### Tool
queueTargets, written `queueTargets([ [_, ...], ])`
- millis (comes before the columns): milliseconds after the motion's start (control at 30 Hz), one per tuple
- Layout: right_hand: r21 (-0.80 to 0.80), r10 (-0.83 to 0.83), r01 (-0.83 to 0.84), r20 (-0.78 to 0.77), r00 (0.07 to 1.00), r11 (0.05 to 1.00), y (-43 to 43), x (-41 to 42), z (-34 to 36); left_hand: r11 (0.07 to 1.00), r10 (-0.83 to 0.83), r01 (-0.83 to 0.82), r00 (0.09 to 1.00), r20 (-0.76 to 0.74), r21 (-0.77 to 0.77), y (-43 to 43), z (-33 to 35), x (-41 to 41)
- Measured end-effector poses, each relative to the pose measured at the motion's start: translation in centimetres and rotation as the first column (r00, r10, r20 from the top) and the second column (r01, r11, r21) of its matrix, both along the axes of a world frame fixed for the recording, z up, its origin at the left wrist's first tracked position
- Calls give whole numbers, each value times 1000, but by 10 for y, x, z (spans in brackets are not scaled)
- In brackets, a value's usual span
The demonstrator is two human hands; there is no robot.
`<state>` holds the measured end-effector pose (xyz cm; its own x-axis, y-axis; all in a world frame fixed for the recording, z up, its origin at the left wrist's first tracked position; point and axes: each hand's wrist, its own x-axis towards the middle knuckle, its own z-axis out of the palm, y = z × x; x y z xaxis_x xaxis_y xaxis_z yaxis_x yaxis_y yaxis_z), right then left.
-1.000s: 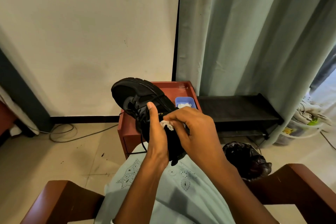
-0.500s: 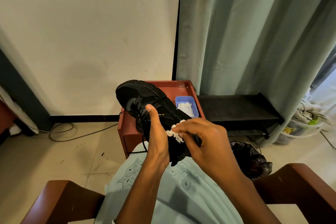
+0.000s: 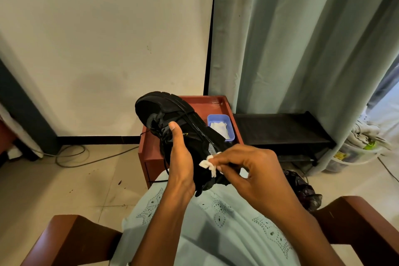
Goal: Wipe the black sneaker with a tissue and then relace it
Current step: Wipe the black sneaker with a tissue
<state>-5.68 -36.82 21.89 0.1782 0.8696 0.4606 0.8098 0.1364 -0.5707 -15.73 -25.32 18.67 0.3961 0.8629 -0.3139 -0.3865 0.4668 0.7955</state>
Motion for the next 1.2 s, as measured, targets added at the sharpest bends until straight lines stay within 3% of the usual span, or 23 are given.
queueTargets([
  [200,142,-96,94,7,995,985,32,0,1,996,-89,89,996,14,32,-3,-2,1],
  [467,73,-63,57,76,995,996,20,2,-5,999,-42,41,999,25,13,13,-9,-7],
  [633,130,-124,103,161,979,986,15,2,-9,1000,-15,16,999,-46,25,11,-9,-2],
  [867,262,-138,97,141,980,960,58,0,4,986,-54,58,998,-24,155,3,-7,3],
  [1200,64,-71,55,294,953,996,9,12,-7,996,10,1,993,-117,86,13,-9,-6],
])
